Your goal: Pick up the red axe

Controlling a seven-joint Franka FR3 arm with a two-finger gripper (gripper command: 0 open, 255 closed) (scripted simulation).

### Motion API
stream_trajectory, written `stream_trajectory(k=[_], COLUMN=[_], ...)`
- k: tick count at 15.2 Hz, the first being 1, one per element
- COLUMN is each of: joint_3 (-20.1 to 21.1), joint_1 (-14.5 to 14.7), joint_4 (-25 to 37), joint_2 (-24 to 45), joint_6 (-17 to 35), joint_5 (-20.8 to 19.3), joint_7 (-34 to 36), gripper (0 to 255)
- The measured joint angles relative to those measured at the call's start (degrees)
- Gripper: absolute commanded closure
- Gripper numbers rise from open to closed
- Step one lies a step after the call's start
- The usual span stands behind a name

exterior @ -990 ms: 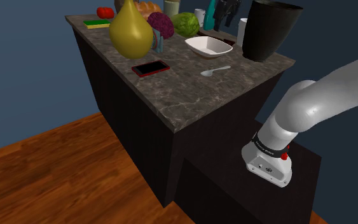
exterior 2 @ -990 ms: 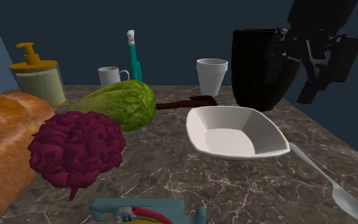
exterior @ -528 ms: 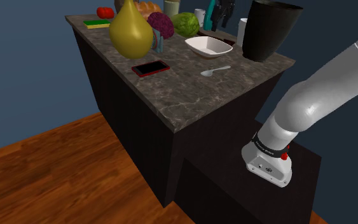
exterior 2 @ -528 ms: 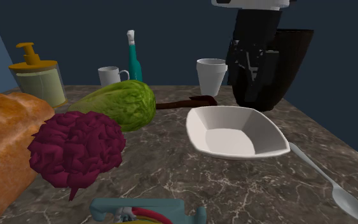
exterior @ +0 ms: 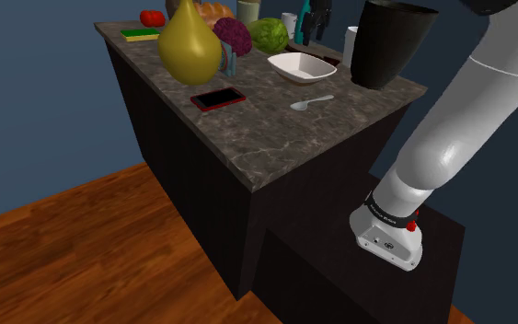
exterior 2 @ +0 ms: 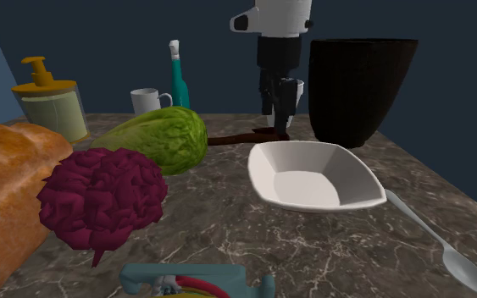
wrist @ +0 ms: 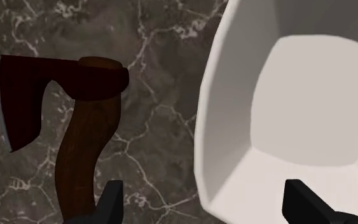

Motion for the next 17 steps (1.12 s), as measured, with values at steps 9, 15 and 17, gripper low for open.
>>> stream_trajectory(k=[9,15,17], joint_3=[-2.46,-2.30,-2.28], joint_1=[-6.99,-7.59,-7.57], joint_4=[25.47,24.46,23.34], joint_2=[23.23,25.63,25.74], joint_6=[-5.65,-2.61,-1.37], joint_5=[6.57,7.20,7.24], joint_7=[-9.43,-10.00,-10.03], gripper=[0,0,0])
